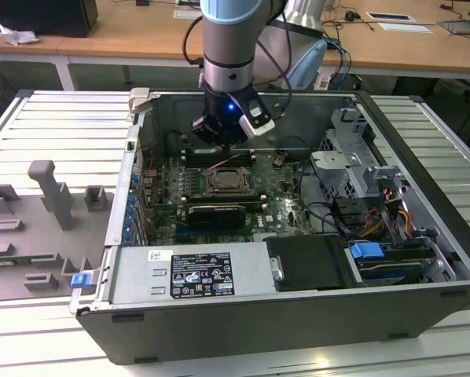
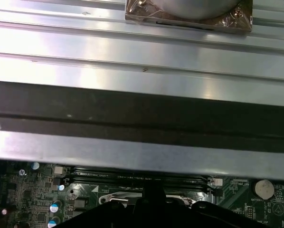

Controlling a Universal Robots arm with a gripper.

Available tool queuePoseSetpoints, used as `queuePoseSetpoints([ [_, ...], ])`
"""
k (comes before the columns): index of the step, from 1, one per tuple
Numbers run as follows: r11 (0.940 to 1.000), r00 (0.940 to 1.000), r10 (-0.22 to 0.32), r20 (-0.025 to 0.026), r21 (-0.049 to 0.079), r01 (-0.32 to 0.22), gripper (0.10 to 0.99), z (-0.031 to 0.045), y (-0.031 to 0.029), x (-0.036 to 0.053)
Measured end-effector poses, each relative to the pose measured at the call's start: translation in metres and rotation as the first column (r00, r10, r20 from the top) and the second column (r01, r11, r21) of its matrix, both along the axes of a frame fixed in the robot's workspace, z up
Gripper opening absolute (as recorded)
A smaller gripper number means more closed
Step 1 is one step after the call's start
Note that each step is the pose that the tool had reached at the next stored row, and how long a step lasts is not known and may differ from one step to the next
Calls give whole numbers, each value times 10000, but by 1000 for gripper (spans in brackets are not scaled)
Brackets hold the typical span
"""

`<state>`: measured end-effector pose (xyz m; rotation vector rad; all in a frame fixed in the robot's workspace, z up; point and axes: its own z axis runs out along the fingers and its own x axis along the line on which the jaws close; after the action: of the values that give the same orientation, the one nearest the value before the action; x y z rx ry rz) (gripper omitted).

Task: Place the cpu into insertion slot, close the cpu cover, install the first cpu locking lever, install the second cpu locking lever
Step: 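Install the first cpu locking lever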

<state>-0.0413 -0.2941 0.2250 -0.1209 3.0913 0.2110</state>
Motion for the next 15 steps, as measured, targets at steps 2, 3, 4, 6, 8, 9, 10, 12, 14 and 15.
queuePoseSetpoints([
  [2, 10000, 10000, -13, 5, -1, 13, 106, -11, 0, 12],
  [3, 10000, 10000, -19, 7, -1, 19, 106, -18, 0, 18],
  [4, 10000, 10000, -27, 7, -3, 27, 106, -23, 0, 24],
  [6, 10000, 10000, -28, 8, -1, 28, 106, -26, 0, 25],
  [8, 10000, 10000, -28, 8, -1, 28, 106, -30, 0, 25],
  [9, 10000, 10000, -28, 8, -1, 28, 106, -31, 0, 25],
  [10, 10000, 10000, -28, 9, -1, 28, 106, -32, 0, 25],
  [12, 10000, 10000, -28, 8, -1, 28, 106, -35, 0, 25],
  [14, 10000, 10000, -27, 7, -2, 27, 106, -36, 0, 25],
  [15, 10000, 10000, -28, 8, -1, 28, 106, -38, 0, 25],
])
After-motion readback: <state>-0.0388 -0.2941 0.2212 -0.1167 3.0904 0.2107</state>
